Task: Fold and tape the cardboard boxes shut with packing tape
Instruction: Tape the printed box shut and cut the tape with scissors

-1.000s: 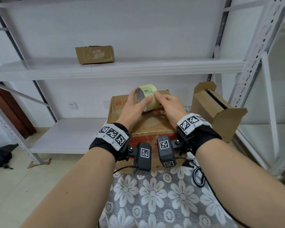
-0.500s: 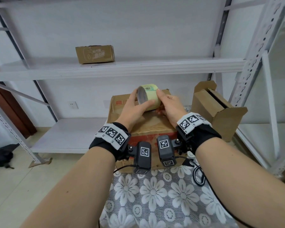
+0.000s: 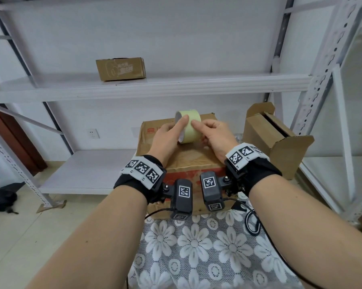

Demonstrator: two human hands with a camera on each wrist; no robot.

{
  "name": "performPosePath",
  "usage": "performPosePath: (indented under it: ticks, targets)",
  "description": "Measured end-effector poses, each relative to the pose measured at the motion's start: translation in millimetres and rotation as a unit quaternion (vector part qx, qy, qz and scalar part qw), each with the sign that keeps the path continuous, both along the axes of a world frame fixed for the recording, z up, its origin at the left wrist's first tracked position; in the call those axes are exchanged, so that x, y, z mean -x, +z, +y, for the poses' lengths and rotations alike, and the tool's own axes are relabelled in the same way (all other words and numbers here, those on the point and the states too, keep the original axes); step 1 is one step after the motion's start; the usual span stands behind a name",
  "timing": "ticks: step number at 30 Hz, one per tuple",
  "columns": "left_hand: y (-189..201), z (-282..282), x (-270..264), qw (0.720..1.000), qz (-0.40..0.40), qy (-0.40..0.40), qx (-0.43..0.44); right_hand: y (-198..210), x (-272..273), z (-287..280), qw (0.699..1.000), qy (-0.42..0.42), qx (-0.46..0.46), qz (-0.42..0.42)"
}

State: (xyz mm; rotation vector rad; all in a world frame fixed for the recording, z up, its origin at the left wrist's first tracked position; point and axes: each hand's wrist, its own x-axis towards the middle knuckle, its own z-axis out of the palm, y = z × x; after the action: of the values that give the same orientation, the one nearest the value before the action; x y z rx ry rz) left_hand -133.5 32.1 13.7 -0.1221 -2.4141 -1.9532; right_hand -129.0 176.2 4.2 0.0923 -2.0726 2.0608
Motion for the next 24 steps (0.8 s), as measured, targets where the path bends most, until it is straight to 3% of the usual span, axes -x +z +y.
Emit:
performPosePath:
  ticks: [6, 20, 24]
  targets:
    - [-0.9, 1.3, -2.2, 1.0, 0.003, -0.023, 0.007, -0.5, 5.6, -1.8, 0.993, -0.001, 0.114, 0.006]
    - [1.0, 0.0, -0.8, 0.999, -0.002, -0.02, -0.028, 5.2, -8.1, -4.2, 0.991, 0.109, 0.072, -0.026]
    - [0.7, -0.2, 0.5, 0.999, 0.002, -0.026, -0.035, 6.2, -8.0, -4.5, 0.991, 0.09, 0.093, -0.021]
